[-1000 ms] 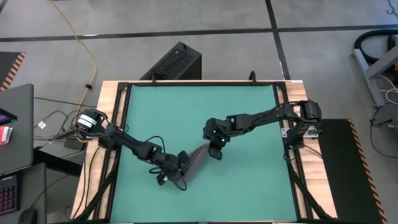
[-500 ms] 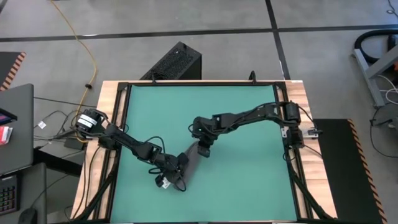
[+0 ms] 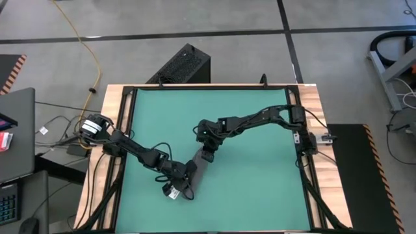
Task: Roll towel
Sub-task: Roll the gray towel
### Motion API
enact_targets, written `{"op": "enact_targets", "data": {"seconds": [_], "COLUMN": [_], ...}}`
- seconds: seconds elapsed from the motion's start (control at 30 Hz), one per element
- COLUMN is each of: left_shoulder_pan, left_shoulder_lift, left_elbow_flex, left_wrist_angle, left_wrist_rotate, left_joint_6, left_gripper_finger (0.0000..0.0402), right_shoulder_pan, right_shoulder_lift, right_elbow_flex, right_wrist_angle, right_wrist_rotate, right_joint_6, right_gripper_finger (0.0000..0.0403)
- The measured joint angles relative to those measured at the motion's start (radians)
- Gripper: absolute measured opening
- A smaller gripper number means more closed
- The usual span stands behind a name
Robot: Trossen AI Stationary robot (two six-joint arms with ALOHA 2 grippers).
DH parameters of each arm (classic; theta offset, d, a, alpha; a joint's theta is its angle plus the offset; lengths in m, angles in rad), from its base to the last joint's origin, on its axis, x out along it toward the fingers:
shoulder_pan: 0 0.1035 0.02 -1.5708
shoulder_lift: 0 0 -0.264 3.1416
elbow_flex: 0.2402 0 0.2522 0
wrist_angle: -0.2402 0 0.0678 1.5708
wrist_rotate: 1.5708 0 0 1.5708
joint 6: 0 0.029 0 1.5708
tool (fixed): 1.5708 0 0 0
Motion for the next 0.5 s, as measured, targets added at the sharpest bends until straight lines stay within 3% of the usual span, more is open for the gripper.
{"op": "enact_targets", "data": {"seconds": [0.2, 0.5], "left_shoulder_pan": [-0.024, -0.139], "left_shoulder_lift": [-0.02, -0.226], "left_elbow_flex": [-0.002, -0.003], "left_wrist_angle": [0.031, -0.027], "left_wrist_rotate": [-0.022, -0.348], "left_joint_6": [-0.119, -0.13], "left_gripper_finger": [0.0, 0.0], "right_shoulder_pan": [-0.006, 0.001], "right_shoulder_lift": [0.002, 0.018], "right_elbow_flex": [0.0, -0.001], "right_wrist_angle": [-0.016, -0.029], "right_wrist_rotate": [0.014, 0.031], "right_joint_6": [0.021, 0.02], "right_gripper_finger": [0.0025, 0.0025]}}
